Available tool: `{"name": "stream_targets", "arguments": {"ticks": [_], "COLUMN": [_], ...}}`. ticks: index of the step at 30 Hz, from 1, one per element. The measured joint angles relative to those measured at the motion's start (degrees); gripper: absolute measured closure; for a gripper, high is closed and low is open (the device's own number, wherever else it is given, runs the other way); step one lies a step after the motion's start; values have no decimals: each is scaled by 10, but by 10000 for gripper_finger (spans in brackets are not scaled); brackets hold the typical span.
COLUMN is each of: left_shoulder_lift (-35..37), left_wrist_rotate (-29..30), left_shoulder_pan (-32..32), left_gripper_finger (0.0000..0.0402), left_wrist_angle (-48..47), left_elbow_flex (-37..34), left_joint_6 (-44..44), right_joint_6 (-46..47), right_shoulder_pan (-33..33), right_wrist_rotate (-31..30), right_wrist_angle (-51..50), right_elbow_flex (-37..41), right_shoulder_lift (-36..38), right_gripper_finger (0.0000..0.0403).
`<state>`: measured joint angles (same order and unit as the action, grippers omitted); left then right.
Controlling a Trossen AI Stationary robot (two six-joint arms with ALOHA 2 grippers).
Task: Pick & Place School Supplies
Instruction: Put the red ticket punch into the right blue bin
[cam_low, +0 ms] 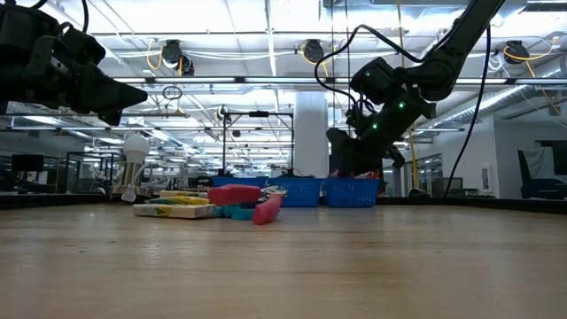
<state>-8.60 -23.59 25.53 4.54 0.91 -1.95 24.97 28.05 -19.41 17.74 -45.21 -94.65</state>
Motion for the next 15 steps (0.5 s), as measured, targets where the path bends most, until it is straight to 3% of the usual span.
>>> {"name": "stream_targets", "arguments": {"ticks": [15], "left_shoulder_lift": [0], "left_wrist_rotate": [0], "left_shoulder_pan": [0], "left_gripper_finger": [382], "left_wrist_angle": [0], "left_elbow_flex": [0], "left_joint_6": [0], "right_joint_6": [-30], "right_shoulder_pan": [0], "right_wrist_rotate": [15], "right_wrist_angle": [46], "right_elbow_flex": [0], "right_shoulder_lift": [0], "right_gripper_finger": [232]}}
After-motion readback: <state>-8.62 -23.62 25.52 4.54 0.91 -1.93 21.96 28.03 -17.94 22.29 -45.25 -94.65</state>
